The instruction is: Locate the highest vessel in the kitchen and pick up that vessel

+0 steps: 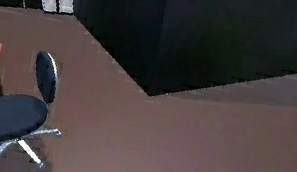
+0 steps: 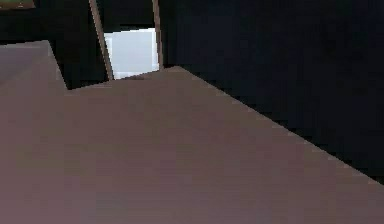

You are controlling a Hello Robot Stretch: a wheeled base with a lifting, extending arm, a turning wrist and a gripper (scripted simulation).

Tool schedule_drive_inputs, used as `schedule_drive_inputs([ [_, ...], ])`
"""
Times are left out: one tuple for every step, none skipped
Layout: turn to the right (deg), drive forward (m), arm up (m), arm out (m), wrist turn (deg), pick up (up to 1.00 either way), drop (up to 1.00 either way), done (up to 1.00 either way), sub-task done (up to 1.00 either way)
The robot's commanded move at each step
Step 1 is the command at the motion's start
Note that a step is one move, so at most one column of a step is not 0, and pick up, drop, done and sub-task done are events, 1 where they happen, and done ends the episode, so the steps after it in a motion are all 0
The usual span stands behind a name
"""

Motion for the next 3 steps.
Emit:
schedule_drive_inputs([
  [45.0, 0.0, 0.0, 0.0, 0.0, 0.0, 0.0, 0.0, 0.0],
  [45.0, 0.0, 0.0, 0.0, 0.0, 0.0, 0.0, 0.0, 0.0],
  [45.0, 0.0, 0.0, 0.0, 0.0, 0.0, 0.0, 0.0, 0.0],
])
